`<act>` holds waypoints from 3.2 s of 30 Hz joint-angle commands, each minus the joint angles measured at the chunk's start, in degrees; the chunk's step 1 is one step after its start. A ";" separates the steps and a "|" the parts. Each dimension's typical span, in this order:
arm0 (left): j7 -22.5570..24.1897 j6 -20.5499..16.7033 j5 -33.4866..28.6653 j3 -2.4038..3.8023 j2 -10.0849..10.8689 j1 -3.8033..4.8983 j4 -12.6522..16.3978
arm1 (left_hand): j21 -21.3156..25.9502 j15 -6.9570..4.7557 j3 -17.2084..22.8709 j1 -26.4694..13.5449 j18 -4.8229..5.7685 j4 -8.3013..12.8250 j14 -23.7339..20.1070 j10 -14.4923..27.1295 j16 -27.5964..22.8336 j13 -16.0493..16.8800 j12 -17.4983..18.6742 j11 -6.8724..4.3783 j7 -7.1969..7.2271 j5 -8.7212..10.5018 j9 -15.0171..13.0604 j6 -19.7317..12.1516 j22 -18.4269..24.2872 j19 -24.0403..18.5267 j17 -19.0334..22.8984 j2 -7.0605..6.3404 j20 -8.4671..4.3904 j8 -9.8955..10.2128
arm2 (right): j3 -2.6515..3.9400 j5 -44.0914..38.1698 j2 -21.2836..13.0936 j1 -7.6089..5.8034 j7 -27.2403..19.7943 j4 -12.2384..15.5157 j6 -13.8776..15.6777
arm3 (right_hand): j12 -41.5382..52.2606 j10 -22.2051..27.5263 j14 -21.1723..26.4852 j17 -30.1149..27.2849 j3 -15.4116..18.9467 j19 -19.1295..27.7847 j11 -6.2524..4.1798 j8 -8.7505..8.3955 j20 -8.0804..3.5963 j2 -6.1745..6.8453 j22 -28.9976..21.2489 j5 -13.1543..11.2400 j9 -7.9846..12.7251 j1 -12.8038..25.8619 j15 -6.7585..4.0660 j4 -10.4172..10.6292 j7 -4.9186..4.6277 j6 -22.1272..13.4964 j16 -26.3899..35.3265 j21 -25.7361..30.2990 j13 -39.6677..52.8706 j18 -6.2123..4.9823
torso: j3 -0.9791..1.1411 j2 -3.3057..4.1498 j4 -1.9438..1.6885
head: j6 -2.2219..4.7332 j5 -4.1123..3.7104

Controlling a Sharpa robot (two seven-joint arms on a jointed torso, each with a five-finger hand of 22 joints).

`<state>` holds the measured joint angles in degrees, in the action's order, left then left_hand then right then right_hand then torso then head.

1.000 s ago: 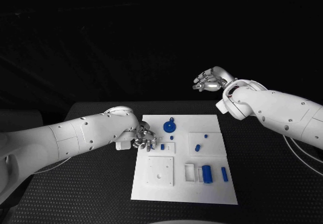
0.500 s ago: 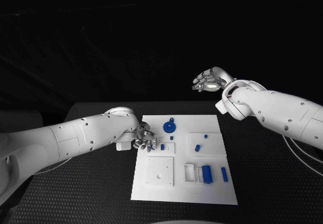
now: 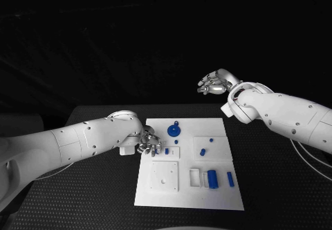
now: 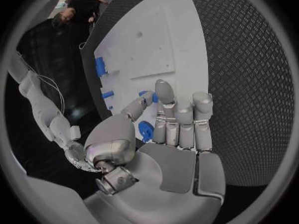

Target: Assemble the parts on the task board

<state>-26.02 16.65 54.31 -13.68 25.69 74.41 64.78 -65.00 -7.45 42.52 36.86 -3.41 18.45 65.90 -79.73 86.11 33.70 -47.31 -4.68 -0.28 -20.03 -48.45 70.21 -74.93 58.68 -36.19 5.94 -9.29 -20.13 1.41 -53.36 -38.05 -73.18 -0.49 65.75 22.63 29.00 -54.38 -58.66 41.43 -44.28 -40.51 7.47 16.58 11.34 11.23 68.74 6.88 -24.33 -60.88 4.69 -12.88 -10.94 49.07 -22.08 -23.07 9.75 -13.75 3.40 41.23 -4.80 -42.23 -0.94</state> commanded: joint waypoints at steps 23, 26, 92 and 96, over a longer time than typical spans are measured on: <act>1.29 -0.91 1.38 0.05 -0.26 -0.58 -0.29 | -0.20 -4.35 3.50 0.61 -1.43 -2.07 3.75 -0.40 -0.28 0.12 -0.32 -1.32 0.29 -0.67 -0.15 -0.12 -0.89 -0.24 -0.12 0.51 -5.88 -0.07 | 0.03 -0.05 0.21 0.17 -0.65 -0.04 -0.82 | -0.47 -0.51 -0.24 -0.01 0.48 0.16 0.02 0.30 0.44 -0.36 0.10 -0.07 0.12 -0.11 0.19 0.03 -0.02 -0.23 0.40 0.42 -0.25 0.07 | -0.03 0.00 -0.05 | 0.15 -0.15; 1.40 -1.14 1.38 0.05 -0.27 -0.58 -0.30 | -0.20 -4.35 3.50 0.61 -1.43 -2.07 3.75 -0.40 -0.28 0.13 -0.33 -1.32 0.29 -0.66 -0.15 -0.13 -0.89 -0.23 -0.13 0.51 -5.88 -0.07 | 0.03 -0.05 0.24 0.18 -0.67 -0.06 -0.82 | -0.47 -0.51 -0.24 -0.01 0.49 0.16 0.02 0.30 0.44 -0.36 0.11 -0.07 0.12 -0.11 0.19 0.03 -0.02 -0.23 0.40 0.42 -0.26 0.07 | -0.03 0.01 -0.05 | 0.14 -0.20; 2.58 -1.57 1.33 0.07 0.09 -0.79 -0.10 | -0.33 -4.42 3.53 0.92 -1.49 -2.18 3.87 -0.36 -0.26 0.32 -0.53 -1.38 0.32 -0.59 -0.53 -0.21 -0.85 -0.13 -0.37 0.39 -5.88 -0.04 | 0.03 -0.03 0.34 0.27 -0.65 -0.08 -1.18 | -0.68 -0.73 -0.30 0.08 0.70 0.22 0.02 0.40 0.58 -0.57 0.23 -0.09 0.28 -0.08 0.22 0.02 0.02 -0.13 0.73 0.60 -0.77 -0.05 | -0.02 0.03 0.00 | -0.06 -0.15; 2.63 -1.81 1.40 0.07 0.13 -0.83 -0.20 | -0.33 -4.42 3.53 0.93 -1.49 -2.19 3.86 -0.34 -0.27 0.33 -0.54 -1.38 0.32 -0.56 -0.54 -0.23 -0.85 -0.14 -0.37 0.39 -5.88 -0.03 | 0.03 -0.03 0.32 0.29 -0.66 -0.07 -1.23 | -0.69 -0.75 -0.31 0.09 0.71 0.22 0.03 0.40 0.59 -0.58 0.23 -0.08 0.29 -0.08 0.22 0.02 0.02 -0.13 0.75 0.61 -0.80 -0.06 | -0.03 0.06 0.00 | -0.07 -0.14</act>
<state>-24.01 14.94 55.55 -13.62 25.92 73.66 64.59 -65.00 -7.57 42.52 37.01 -3.50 18.45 65.93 -79.73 86.11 33.93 -47.65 -4.68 -0.40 -20.36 -48.90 70.10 -74.90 58.66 -36.47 5.78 -9.28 -19.92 1.41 -53.35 -37.76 -72.93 -0.55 65.65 22.07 28.55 -54.79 -58.66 41.44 -43.97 -40.31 7.47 16.80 11.55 11.24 68.92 6.88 -24.09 -60.88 4.69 -12.88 -10.94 49.08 -21.63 -22.83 9.04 -13.75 3.38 41.25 -4.81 -42.28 -1.09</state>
